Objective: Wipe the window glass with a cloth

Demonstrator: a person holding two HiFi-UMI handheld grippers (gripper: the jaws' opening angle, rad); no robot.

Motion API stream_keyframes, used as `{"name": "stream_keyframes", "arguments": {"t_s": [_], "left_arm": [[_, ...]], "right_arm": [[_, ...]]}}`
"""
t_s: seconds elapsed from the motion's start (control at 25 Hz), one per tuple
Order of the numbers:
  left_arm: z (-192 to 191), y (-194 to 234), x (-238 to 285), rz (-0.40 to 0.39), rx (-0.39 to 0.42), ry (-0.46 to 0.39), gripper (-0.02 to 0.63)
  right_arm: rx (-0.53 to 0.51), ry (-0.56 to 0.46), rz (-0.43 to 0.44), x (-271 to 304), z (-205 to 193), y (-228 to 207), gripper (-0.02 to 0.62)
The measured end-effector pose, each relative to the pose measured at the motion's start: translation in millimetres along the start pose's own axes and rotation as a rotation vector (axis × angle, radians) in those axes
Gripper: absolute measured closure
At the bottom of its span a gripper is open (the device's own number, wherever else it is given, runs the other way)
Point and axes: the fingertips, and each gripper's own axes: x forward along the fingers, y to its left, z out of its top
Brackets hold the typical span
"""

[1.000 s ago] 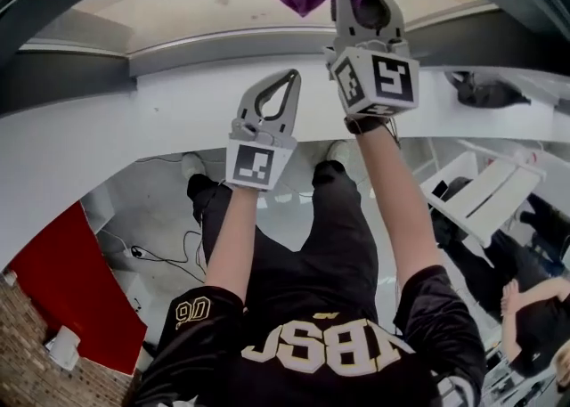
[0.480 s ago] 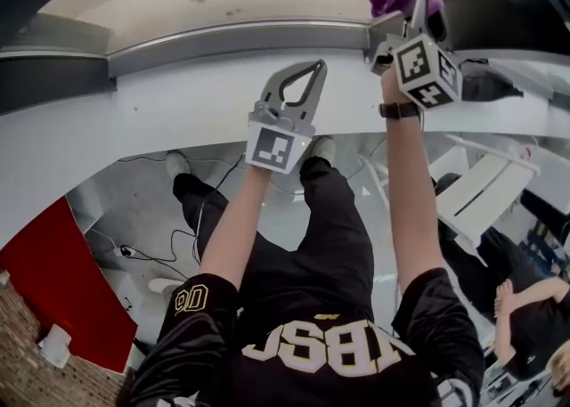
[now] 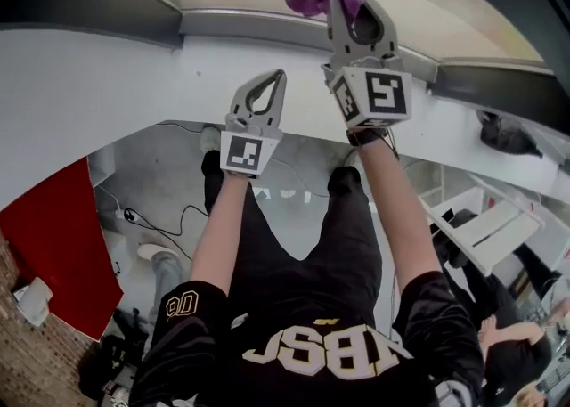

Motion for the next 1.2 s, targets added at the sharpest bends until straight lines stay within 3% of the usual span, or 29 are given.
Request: {"name": "stream_keyframes", "arguments": {"t_s": [0.12,0.24,0.4,0.56,0.72,0.84,1.04,1.2], "left_arm": [[-7.2,63.6,-40.7,0.075,0.014,0.012,0.59],[-18.5,112.0,-82.1,0.144,0.03,0.031,0.589],[-41.1,127.2,-119.3,0.112,0.076,0.113,0.589],[-45.3,134.8,-139.0,0.111,0.042,0.121,0.59],[-40.9,129.5,-123.1,0.065,-0.04,0.107,0.589],[-36.9,106.2,-89.3,-0.005,-0.054,0.102,0.589],[-44.3,15.5,-16.5,-0.124,0.002,0.117,0.589],[-47.5,-77.6,40.6,-0.231,-0.037,0.105,0.589]], "right_arm": [[-0.013,0.013,0.159,62.2,-13.7,93.4,0.512],[0.081,0.032,0.261,116.1,-30.8,164.1,0.512],[0.132,0.024,0.273,166.2,-43.4,210.0,0.512],[0.046,0.008,0.257,196.1,-35.6,229.9,0.512],[0.02,0.014,0.191,181.9,-31.8,196.4,0.512],[0.031,0.005,0.15,150.0,-30.9,152.4,0.512],[0.052,0.012,0.028,67.6,-34.1,26.2,0.512],[0.028,0.041,-0.099,-12.4,-45.0,-85.7,0.512]]}}
